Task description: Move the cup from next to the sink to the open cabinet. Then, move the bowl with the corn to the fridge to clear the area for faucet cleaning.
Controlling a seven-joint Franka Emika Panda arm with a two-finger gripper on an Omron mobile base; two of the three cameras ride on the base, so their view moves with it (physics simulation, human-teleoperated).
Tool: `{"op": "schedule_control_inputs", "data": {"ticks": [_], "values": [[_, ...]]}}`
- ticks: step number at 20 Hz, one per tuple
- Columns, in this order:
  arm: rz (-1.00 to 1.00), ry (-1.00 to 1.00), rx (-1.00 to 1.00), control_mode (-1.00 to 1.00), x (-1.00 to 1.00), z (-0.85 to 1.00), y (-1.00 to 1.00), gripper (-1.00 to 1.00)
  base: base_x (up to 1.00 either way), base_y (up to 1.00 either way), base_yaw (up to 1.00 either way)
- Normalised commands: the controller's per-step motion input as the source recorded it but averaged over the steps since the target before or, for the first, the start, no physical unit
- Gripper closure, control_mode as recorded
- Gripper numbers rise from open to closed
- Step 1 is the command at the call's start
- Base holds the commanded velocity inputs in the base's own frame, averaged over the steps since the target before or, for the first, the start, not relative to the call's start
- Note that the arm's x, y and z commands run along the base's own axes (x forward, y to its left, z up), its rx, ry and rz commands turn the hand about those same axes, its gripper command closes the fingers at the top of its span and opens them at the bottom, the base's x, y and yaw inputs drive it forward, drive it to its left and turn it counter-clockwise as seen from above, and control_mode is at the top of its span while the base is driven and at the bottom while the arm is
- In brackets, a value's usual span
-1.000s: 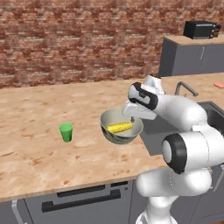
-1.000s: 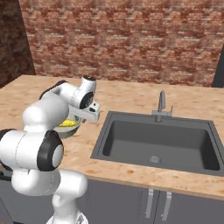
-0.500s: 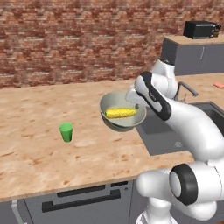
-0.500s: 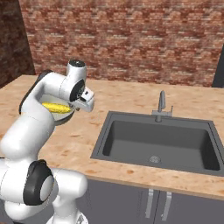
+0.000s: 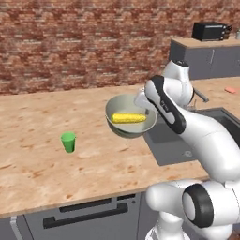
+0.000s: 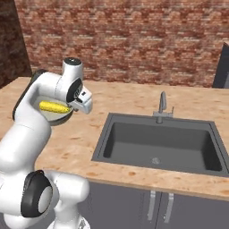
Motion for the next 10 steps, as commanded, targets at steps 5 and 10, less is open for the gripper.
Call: {"op": "schedule_control_inputs", "data": {"ticks": [5, 10], "values": [[0.00, 0.00, 0.00, 1.00, 0.00, 0.00, 0.00, 1.00, -0.71, -0.05, -0.68], [0.00, 0.00, 0.00, 1.00, 0.00, 0.00, 0.00, 1.00, -0.54, 0.00, -0.87]]}}
